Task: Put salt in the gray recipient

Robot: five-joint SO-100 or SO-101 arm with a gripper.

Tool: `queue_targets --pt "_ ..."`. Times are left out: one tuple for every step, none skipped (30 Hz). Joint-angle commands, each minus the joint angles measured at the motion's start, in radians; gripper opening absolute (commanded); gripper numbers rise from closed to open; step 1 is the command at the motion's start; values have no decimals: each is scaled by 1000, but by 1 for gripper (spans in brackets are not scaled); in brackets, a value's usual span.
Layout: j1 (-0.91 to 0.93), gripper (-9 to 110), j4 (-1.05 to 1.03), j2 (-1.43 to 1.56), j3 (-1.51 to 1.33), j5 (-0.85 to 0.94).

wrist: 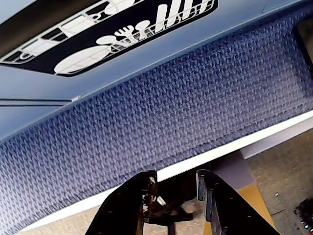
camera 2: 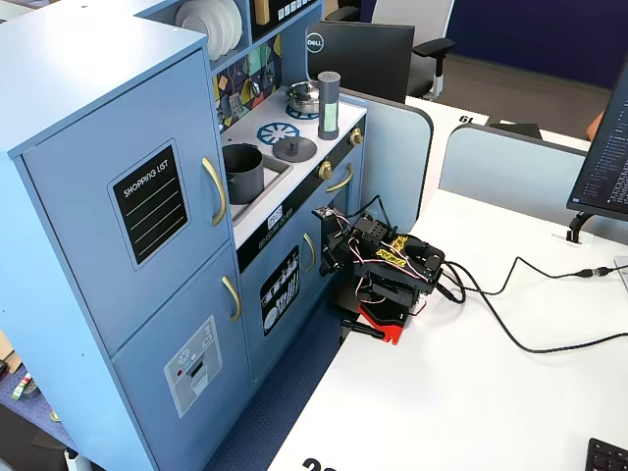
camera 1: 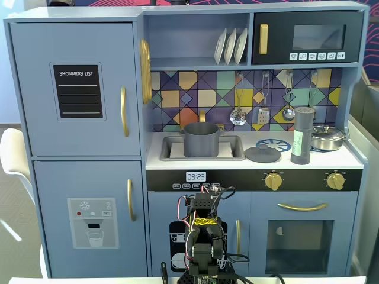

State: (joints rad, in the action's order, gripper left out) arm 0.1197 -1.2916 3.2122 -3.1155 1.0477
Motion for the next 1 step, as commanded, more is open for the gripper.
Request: queue_targets --pt "15 2 11 8 0 -17"
